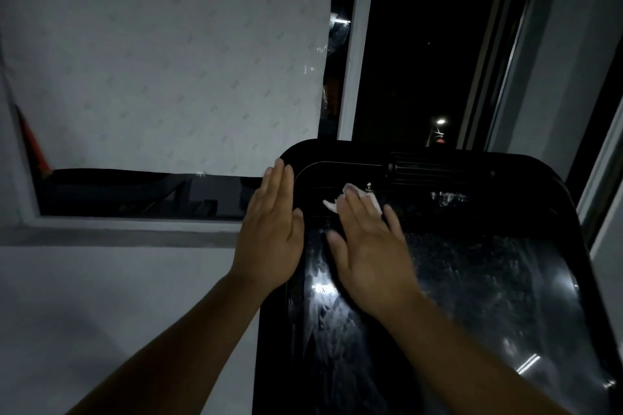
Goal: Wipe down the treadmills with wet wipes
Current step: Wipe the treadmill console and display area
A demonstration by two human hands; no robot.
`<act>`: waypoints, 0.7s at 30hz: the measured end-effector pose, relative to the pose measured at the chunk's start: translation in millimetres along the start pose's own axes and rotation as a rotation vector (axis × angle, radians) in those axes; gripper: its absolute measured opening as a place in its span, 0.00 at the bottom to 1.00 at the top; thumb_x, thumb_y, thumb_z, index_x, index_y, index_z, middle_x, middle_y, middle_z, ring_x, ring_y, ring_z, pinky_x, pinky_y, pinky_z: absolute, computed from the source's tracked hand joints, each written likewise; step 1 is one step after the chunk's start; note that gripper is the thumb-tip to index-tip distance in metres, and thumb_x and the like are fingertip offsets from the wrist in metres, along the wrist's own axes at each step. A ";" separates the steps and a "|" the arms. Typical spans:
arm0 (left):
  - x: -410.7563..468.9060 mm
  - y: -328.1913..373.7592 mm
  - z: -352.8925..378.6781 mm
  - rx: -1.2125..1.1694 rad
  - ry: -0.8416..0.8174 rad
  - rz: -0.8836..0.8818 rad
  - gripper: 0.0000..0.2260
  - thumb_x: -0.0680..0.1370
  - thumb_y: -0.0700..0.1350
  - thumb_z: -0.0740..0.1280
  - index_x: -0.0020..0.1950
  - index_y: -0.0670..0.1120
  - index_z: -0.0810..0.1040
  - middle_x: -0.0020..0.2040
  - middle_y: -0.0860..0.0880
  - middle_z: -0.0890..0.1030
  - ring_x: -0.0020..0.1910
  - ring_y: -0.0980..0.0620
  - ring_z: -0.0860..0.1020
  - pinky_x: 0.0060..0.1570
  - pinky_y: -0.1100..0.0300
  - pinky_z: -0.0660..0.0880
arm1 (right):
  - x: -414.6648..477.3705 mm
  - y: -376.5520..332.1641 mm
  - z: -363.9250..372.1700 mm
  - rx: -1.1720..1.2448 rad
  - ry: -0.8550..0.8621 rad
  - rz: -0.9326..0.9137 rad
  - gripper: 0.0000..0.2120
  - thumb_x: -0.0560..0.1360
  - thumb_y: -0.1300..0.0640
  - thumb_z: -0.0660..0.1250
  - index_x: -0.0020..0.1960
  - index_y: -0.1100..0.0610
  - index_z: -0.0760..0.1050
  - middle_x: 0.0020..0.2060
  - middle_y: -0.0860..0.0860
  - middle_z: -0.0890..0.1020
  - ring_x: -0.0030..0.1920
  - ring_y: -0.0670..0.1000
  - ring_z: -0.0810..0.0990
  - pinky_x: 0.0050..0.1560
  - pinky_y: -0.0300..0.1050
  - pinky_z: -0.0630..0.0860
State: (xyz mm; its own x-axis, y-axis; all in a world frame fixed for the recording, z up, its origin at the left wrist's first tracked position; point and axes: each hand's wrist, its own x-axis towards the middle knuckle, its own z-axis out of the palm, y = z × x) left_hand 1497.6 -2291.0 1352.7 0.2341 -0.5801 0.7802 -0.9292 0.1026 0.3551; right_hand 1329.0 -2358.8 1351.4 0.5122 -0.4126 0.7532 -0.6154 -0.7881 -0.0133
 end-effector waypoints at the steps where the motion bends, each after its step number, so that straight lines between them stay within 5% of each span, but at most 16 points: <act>1: 0.3 -0.1 -0.5 0.004 -0.002 -0.001 0.28 0.83 0.49 0.49 0.82 0.48 0.43 0.82 0.55 0.42 0.80 0.60 0.39 0.77 0.64 0.38 | -1.3 -12.1 3.4 0.039 -0.005 0.002 0.28 0.83 0.44 0.50 0.79 0.56 0.64 0.78 0.50 0.64 0.79 0.50 0.61 0.78 0.56 0.54; 5: -2.3 1.2 -2.3 -0.020 -0.019 -0.008 0.28 0.83 0.50 0.49 0.82 0.49 0.42 0.82 0.55 0.41 0.80 0.61 0.39 0.76 0.65 0.37 | -34.5 -3.6 5.5 -0.024 -0.072 -0.185 0.27 0.84 0.44 0.51 0.79 0.55 0.63 0.77 0.49 0.67 0.78 0.50 0.63 0.78 0.57 0.54; 9: -10.6 4.7 0.9 -0.073 -0.004 -0.022 0.29 0.83 0.49 0.50 0.82 0.49 0.42 0.82 0.55 0.41 0.80 0.62 0.39 0.77 0.65 0.38 | -1.7 1.9 0.7 0.017 -0.003 0.026 0.28 0.83 0.43 0.50 0.79 0.54 0.64 0.79 0.49 0.63 0.79 0.49 0.59 0.78 0.58 0.53; 17: -12.1 0.3 -0.4 -0.065 -0.003 -0.003 0.28 0.83 0.48 0.51 0.82 0.50 0.44 0.82 0.55 0.42 0.80 0.61 0.40 0.79 0.59 0.42 | -13.6 -0.3 3.2 -0.037 0.019 -0.172 0.22 0.82 0.53 0.58 0.75 0.54 0.70 0.75 0.50 0.70 0.76 0.51 0.66 0.78 0.56 0.52; 21: -12.2 0.9 -0.9 -0.041 -0.006 -0.005 0.29 0.83 0.48 0.50 0.83 0.47 0.45 0.83 0.54 0.43 0.80 0.61 0.40 0.79 0.57 0.43 | -0.9 -1.9 -1.1 0.023 0.180 -0.106 0.15 0.78 0.59 0.67 0.64 0.55 0.81 0.66 0.55 0.76 0.65 0.57 0.72 0.67 0.54 0.69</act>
State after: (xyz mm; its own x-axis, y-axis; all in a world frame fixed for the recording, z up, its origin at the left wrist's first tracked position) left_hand 1494.1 -2283.1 1343.9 0.2367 -0.5856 0.7752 -0.9156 0.1324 0.3796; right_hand 1329.1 -2356.4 1351.5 0.4570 -0.2404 0.8564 -0.5492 -0.8336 0.0590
